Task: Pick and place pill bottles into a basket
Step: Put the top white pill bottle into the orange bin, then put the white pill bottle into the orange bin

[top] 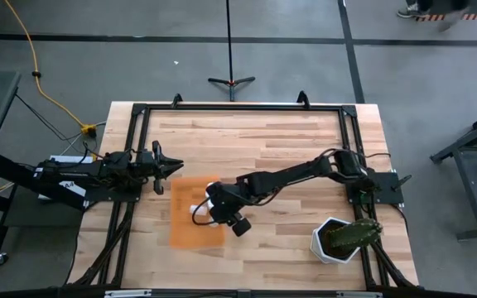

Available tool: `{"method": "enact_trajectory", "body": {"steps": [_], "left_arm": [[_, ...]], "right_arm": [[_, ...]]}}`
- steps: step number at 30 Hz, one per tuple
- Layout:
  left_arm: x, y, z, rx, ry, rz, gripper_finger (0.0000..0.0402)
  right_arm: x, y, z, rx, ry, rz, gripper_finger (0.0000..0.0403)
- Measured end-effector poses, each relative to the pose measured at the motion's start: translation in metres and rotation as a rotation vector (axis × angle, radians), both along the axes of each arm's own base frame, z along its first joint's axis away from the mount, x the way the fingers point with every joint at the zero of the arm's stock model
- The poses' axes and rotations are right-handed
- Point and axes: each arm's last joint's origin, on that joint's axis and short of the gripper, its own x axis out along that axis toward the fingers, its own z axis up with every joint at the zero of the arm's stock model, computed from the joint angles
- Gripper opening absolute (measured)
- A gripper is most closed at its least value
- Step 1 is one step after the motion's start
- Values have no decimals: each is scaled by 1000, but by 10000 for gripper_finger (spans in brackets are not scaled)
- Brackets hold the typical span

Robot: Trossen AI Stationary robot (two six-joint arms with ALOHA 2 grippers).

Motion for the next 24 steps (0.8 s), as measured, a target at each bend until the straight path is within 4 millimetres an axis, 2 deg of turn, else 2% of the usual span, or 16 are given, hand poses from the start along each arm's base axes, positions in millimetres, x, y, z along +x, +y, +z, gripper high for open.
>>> {"method": "enact_trajectory", "body": {"steps": [9, 17, 19, 24], "left_arm": [[0, 0, 0, 0, 0, -1, 88], [0, 0, 0, 0, 0, -1, 88], [0, 0, 0, 0, 0, 0, 88], [0, 0, 0, 0, 0, 0, 88]], "right_arm": [[0, 0, 0, 3, 9, -24, 191], [0, -1, 0, 0, 7, -31, 196], [-1, -3, 4, -3, 3, -35, 196], [-9, -7, 31, 100, -8, -64, 188]]}}
